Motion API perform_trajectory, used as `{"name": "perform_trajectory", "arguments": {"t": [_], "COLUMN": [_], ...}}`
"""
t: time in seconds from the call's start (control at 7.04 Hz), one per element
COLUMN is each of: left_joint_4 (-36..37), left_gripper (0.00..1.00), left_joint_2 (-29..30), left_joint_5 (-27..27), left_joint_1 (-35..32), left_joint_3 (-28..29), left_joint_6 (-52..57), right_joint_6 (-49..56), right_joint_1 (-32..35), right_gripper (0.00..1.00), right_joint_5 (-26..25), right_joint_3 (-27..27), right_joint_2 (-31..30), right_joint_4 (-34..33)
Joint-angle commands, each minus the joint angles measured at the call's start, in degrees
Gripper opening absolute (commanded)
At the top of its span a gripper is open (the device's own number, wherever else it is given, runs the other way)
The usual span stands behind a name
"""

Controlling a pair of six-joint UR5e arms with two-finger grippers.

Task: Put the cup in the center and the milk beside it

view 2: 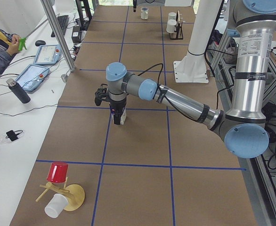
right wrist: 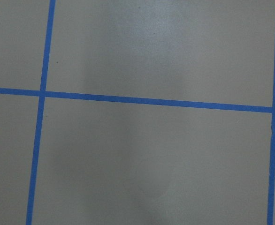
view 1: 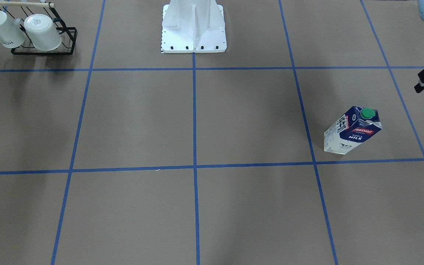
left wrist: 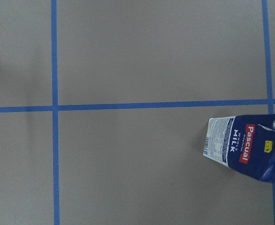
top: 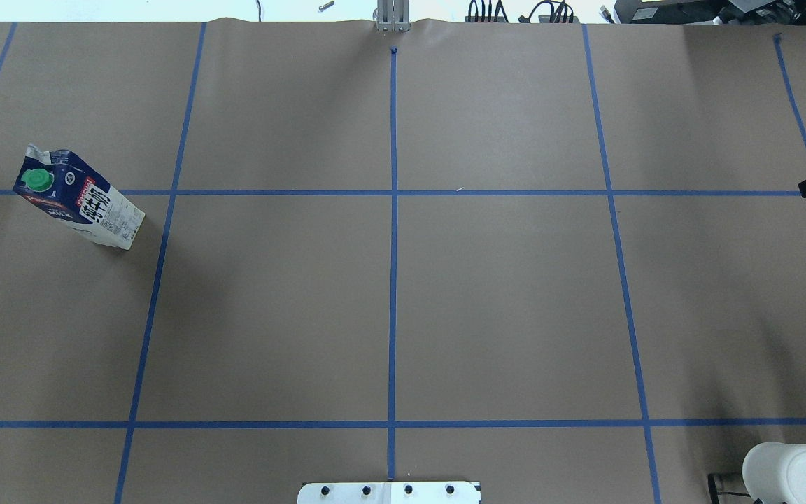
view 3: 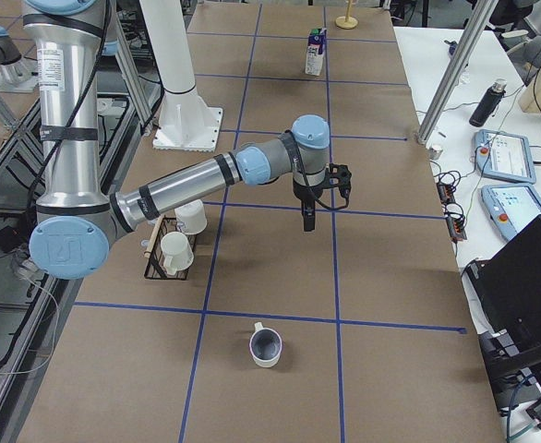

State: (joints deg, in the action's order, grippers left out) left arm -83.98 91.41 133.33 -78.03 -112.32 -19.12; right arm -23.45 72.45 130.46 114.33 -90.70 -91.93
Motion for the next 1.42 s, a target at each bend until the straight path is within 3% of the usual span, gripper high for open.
{"name": "perform_trajectory", "arguments": {"t": [0.0,1.28], "left_joint_4": [-0.04,-0.22], "left_gripper": [0.98,0.98], "left_joint_2": [0.17,-0.27], "left_joint_5": [0.09,0.09], "left_joint_1": [0.07,0.07], "left_joint_3": [0.17,-0.26], "left_joint_6": [-0.22,-0.3], "right_joint_6": [0.25,-0.89], "right_joint_1": [-0.11,-0.55], "right_gripper": [1.0,1.0], "right_joint_5": [-0.03,0.41], "right_joint_3": [0.28,1.42], "right_joint_2": [0.09,-0.18], "right_joint_4": [0.0,0.79]}}
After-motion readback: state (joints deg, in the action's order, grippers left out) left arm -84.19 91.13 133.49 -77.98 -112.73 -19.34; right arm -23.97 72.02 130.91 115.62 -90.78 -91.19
